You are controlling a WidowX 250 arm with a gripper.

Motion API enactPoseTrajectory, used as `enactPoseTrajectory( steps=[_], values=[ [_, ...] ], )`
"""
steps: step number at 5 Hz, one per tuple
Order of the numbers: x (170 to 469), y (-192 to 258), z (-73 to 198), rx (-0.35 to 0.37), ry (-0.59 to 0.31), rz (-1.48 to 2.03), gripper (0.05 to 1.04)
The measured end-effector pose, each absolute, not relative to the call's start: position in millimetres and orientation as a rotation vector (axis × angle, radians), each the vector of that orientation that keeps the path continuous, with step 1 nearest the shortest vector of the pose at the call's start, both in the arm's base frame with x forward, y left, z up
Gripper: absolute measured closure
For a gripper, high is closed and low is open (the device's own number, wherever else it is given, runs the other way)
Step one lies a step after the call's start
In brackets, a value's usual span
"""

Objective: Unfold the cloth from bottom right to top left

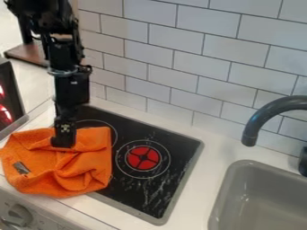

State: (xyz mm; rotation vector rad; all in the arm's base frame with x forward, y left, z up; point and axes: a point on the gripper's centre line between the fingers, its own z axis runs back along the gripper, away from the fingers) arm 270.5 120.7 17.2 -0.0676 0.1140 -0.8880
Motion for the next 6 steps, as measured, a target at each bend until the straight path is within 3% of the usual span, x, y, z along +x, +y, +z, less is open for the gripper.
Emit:
enactPoseTrajectory(
  steps=[2, 3, 5, 6],
  values=[
    [275, 122, -3, -0.055, 0.157, -0.919, 0.085],
    [277, 120, -8, -0.045, 0.159, -0.941, 0.154],
    [276, 123, -11, -0.017, 0.161, -0.937, 0.748],
    [275, 122, -11, -0.019, 0.164, -0.935, 0.932]
  ],
)
